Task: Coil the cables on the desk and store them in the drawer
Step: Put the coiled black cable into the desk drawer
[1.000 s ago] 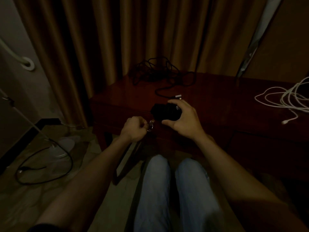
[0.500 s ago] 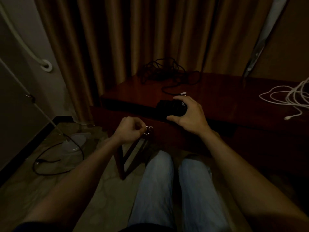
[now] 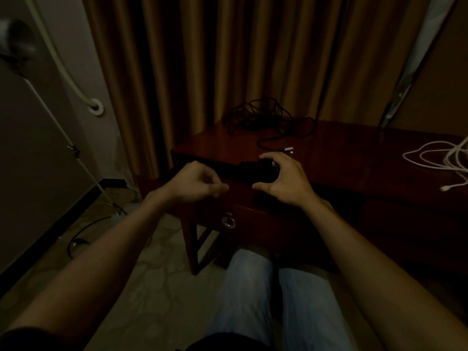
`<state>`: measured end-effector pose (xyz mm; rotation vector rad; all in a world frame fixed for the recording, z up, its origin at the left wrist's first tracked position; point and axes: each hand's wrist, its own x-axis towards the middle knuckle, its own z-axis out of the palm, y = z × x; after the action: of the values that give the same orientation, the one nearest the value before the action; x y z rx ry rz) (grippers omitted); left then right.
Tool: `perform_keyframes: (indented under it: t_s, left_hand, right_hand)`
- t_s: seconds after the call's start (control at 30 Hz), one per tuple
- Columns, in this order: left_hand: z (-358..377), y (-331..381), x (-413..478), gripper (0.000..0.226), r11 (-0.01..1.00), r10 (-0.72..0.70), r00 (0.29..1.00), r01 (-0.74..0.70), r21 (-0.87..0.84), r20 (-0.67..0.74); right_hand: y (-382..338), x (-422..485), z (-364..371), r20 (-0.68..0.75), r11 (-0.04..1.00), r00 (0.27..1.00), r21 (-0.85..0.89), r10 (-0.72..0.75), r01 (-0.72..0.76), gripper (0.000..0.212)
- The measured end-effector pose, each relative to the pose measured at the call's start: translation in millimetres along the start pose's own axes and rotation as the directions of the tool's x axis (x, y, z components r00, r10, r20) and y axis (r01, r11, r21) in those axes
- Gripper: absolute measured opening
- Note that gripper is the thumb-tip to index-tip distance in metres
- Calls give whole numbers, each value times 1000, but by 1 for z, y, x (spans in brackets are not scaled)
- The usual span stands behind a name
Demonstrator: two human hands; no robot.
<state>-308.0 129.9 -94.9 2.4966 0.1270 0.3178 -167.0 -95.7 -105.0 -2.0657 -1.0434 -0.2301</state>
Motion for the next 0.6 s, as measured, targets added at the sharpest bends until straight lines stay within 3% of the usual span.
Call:
perform_keyframes:
  t_s: [0.03, 0.1, 0.17, 0.23, 0.37, 0.6]
  left_hand:
    - [-4, 2, 6, 15, 1000, 16, 999, -15, 7, -42]
    - [-6, 4, 19, 38, 997, 23, 998, -19, 68, -60]
    - [-5, -2, 33, 63, 994, 14, 1000, -12, 107, -20]
    - [-5, -9, 43, 74, 995, 18, 999, -21, 101, 38]
    - [-13, -33, 55, 61, 991, -11, 997, 2, 132, 70]
    - [-15, -81, 64, 72, 951, -149, 979, 103, 291, 140]
  right_hand:
    - [-1, 2, 2, 13, 1000, 1000, 5, 6, -7, 74]
    - [-5, 8, 7, 44, 1000, 999, 13, 15, -15, 73]
    - [-9, 17, 15, 68, 999, 998, 30, 10, -12, 72]
    - [-13, 29, 26, 98, 999, 995, 49, -9, 4, 70]
    - [-19, 56, 49, 229, 999, 972, 24, -48, 44, 71]
    - [-5, 84, 90, 422, 998, 906, -40, -26, 47, 51]
